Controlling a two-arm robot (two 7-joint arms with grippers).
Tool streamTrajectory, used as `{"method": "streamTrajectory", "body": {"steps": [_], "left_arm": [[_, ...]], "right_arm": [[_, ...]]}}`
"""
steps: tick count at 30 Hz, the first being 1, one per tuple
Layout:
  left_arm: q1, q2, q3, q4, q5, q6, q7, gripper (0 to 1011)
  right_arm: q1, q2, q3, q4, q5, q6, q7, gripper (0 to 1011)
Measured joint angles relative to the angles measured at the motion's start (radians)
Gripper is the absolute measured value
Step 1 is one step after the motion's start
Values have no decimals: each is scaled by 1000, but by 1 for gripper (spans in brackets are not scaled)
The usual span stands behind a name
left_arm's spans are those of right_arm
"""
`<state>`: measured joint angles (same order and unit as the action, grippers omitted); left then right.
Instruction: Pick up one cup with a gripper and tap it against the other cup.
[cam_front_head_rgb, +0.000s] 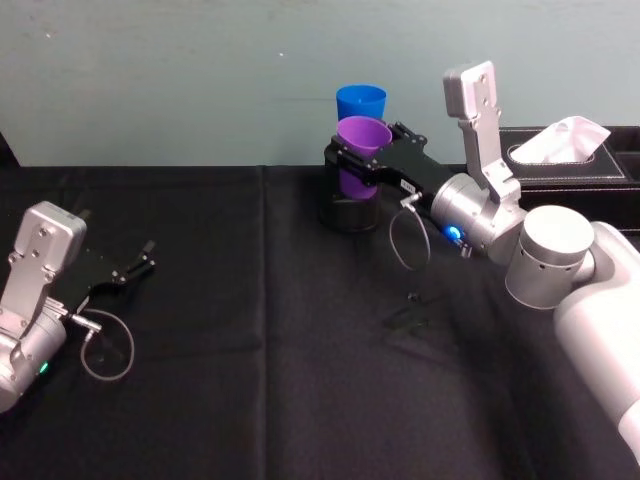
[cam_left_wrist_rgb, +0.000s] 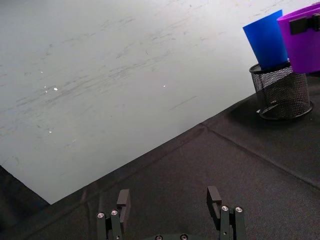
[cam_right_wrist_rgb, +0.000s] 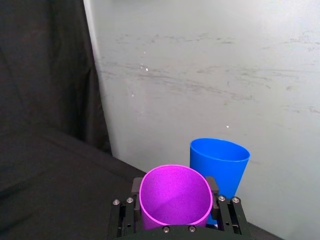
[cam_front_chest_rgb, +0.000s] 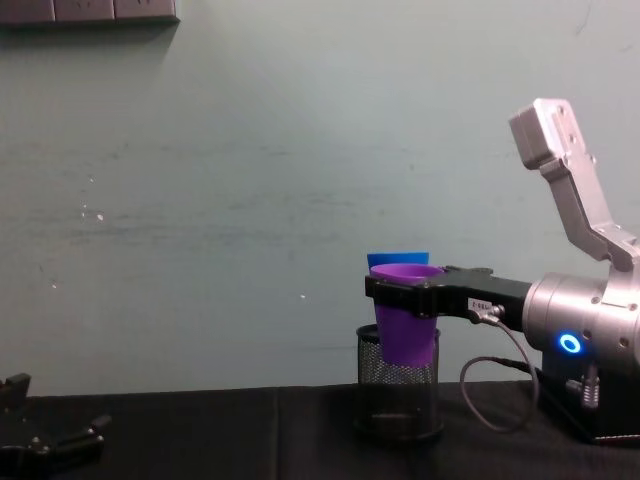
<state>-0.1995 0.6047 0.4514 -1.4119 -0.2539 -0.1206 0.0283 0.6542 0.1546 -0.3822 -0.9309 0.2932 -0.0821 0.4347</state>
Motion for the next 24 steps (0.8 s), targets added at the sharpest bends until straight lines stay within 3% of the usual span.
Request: {"method": "streamTrajectory", "body": {"steps": [7,24], "left_arm": [[0,0,0,0,0,0,0,1000],[0,0,0,0,0,0,0,1000]], "right_arm": [[24,-10,8,25,-7,-8,3,751],[25,-11,10,23,-8,-8,9,751]]}}
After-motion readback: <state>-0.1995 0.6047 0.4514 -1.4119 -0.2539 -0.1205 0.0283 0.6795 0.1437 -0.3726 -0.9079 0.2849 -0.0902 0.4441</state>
